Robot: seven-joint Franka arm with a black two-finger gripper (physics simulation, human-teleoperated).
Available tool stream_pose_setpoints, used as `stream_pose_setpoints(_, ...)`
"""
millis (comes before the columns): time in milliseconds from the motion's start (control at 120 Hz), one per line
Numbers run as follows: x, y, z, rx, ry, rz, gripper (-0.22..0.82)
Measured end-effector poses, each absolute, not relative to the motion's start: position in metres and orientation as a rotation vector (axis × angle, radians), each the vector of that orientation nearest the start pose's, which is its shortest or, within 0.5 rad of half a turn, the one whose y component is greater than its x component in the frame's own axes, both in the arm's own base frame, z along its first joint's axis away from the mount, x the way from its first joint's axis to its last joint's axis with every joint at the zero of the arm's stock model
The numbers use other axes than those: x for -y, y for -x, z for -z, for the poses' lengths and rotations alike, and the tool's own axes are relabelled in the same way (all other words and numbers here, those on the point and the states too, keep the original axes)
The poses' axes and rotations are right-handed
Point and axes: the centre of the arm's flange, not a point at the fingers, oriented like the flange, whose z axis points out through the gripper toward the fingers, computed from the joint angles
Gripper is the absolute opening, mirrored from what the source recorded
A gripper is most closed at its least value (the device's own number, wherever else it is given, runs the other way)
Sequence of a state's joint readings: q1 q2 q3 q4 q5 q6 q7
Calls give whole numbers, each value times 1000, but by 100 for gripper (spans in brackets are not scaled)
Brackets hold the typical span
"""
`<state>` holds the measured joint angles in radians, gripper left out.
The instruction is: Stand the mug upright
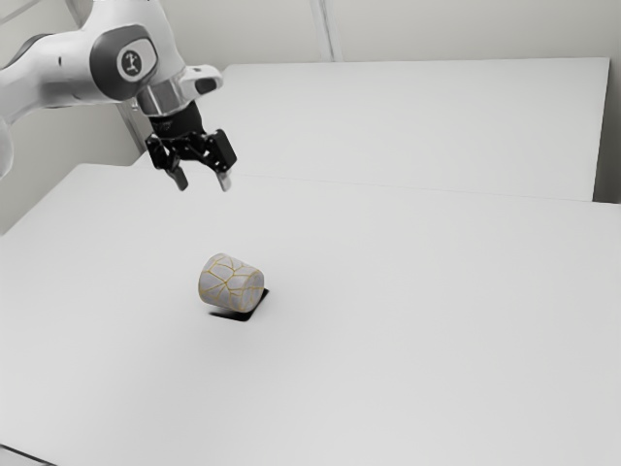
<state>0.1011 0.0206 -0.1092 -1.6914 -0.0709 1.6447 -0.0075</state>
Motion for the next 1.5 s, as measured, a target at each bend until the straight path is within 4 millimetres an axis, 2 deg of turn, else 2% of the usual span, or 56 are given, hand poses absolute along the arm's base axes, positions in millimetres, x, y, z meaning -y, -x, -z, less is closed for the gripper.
stream_pose_setpoints(175, -20, -564, -536, 22, 3284, -98, 60)
stream_pose_setpoints(367, -82, -569, -506, 82, 3361, -65, 60)
stream_pose_setpoints(442, -97, -568, -493, 72, 3385, -53, 60)
stream_pose_setpoints(608, -102, -570, -465, -66, 3447, -31, 60)
stream_pose_setpoints(883, -128, -567, -418, -234, 3546, -8, 60)
stream_pose_setpoints(992, -140, -563, -399, -267, 3589, -17, 60)
stream_pose_setpoints(1158, -147, -563, -368, -304, 3678, -36, 60)
stream_pose_setpoints(1367, -153, -560, -348, -330, 3798, -45, 60)
stream_pose_setpoints(1500, -154, -558, -328, -335, 3883, -84, 60)
